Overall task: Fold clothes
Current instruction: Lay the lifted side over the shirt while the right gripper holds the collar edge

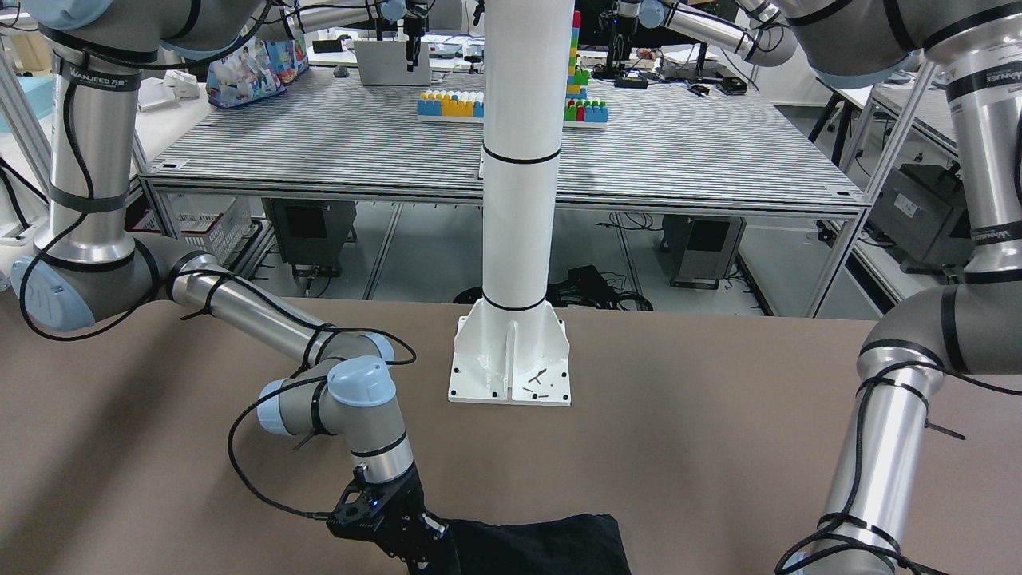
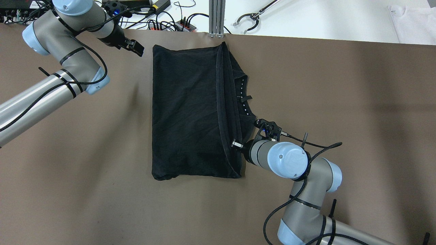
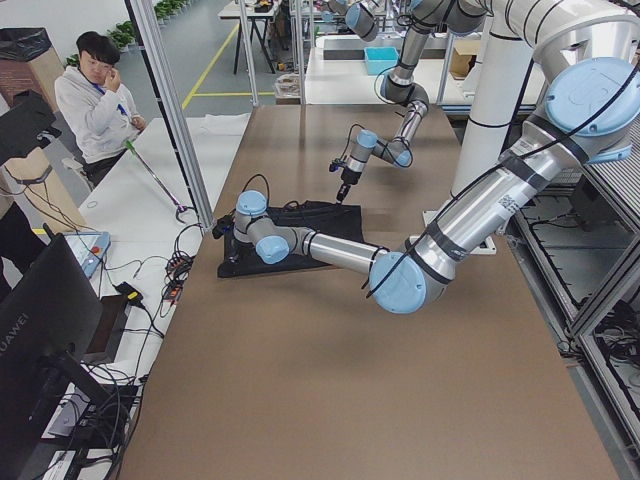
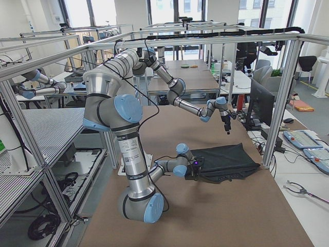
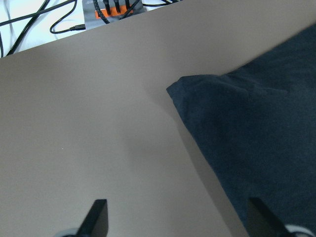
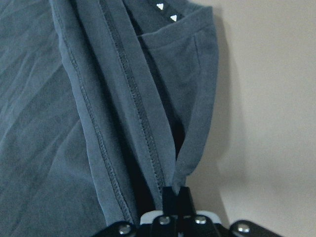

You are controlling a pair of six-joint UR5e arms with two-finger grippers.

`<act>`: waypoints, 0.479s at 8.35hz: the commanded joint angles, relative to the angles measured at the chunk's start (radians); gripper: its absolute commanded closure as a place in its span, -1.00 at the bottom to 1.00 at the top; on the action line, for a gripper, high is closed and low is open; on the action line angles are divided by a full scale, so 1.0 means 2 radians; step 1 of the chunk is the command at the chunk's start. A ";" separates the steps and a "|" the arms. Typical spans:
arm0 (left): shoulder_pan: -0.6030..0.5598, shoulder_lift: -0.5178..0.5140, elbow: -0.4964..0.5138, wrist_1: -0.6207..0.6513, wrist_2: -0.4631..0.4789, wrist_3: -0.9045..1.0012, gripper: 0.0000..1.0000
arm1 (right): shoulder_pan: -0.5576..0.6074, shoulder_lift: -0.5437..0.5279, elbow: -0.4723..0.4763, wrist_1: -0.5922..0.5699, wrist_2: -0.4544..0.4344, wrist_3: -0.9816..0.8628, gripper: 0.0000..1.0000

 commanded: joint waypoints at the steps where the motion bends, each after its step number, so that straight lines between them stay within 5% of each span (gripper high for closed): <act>1: 0.000 0.001 -0.006 0.001 -0.001 -0.011 -1.00 | -0.049 -0.041 0.079 -0.051 -0.029 0.022 1.00; 4: 0.001 0.004 -0.006 0.000 -0.001 -0.011 -1.00 | -0.059 -0.083 0.115 -0.059 -0.038 0.022 1.00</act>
